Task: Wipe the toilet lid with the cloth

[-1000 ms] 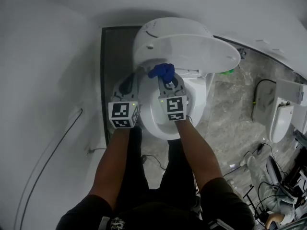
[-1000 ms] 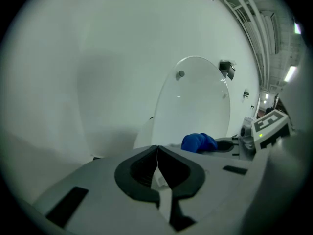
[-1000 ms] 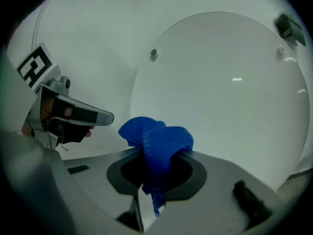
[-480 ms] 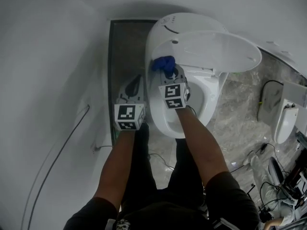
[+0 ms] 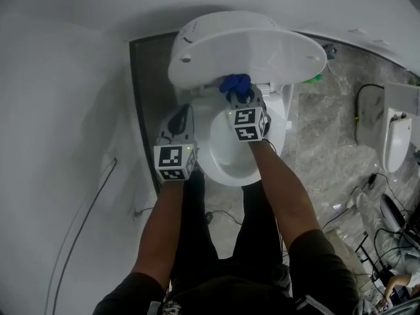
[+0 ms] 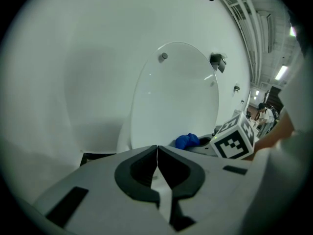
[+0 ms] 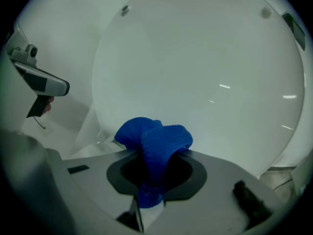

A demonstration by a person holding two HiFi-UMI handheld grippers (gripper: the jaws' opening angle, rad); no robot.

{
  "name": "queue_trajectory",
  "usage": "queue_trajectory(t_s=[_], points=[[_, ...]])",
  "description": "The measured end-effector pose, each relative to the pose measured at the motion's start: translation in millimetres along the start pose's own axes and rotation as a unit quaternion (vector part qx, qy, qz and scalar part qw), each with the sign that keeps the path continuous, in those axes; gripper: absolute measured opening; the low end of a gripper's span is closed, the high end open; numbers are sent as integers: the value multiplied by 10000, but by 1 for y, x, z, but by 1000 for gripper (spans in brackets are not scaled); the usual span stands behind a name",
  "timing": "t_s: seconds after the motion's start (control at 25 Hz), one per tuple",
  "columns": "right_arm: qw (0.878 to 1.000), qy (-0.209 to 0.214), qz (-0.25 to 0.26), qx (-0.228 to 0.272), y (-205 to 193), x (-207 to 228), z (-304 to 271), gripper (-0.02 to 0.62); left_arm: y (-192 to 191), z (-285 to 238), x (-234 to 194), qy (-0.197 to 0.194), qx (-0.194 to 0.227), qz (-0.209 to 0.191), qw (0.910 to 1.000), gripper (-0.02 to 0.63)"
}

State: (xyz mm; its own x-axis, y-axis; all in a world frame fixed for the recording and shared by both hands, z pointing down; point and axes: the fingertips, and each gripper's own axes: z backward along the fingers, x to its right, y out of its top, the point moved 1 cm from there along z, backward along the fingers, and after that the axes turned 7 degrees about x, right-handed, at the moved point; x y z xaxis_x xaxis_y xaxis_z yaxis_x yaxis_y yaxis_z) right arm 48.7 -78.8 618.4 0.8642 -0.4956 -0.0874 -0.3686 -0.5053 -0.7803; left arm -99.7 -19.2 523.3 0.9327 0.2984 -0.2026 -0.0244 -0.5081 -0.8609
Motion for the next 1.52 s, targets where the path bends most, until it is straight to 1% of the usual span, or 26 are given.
queue_trajectory(t_s=[0.24, 0.36, 0.48, 0.56, 0.64, 0.72, 0.8, 0.92, 0.96, 1.04, 1.12, 1.2, 1.28, 1.4, 1.52], points=[[9973, -594, -210, -364, -46, 75, 23, 72, -5, -16, 40, -275, -80, -143, 9995, 12], [9972, -606, -177, -388, -51, 88, 32, 72, -8, -18, 54, -343, -127, -171, 9992, 12], [9978, -500, -300, -329, -46, 87, 42, 72, -2, -18, 66, -411, -103, -269, 9987, 12], [9987, -266, -435, -49, -29, 76, 58, 72, 7, -12, 68, -441, -96, -306, 9985, 12], [9969, 61, -636, 455, 3, 61, 83, 72, 21, -6, 62, -462, -118, -384, 9981, 14], [9907, 380, -775, 1049, 46, 45, 114, 72, 40, -1, 50, -415, -96, -550, 9976, 14], [9825, 638, -887, 1509, 84, 29, 149, 72, 61, 11, 41, -291, -14, -682, 9972, 14], [9708, 716, -1219, 1937, 132, 23, 197, 72, 101, 27, 37, -190, 153, -904, 9956, 15], [9675, 707, -1314, 2044, 146, 22, 208, 72, 115, 29, 35, -150, 200, -1006, 9946, 32], [9619, 705, -1477, 2190, 167, 21, 221, 72, 142, 31, 31, -103, 312, -1211, 9921, 108], [9583, 719, -1592, 2262, 178, 17, 227, 72, 168, 26, 29, -143, 446, -1430, 9886, 155], [9572, 718, -1646, 2270, 184, 9, 234, 72, 188, 15, 30, -346, 535, -1596, 9851, 193], [9570, 778, -1695, 2222, 180, -9, 249, 72, 201, 2, 33, -608, 512, -1703, 9822, 242], [9580, 939, -1812, 2013, 164, -42, 277, 72, 210, -13, 40, -930, 340, -1847, 9778, 252], [9603, 992, -1783, 1905, 158, -51, 286, 72, 206, -30, 41, -1153, 42, -2001, 9730, 252]])
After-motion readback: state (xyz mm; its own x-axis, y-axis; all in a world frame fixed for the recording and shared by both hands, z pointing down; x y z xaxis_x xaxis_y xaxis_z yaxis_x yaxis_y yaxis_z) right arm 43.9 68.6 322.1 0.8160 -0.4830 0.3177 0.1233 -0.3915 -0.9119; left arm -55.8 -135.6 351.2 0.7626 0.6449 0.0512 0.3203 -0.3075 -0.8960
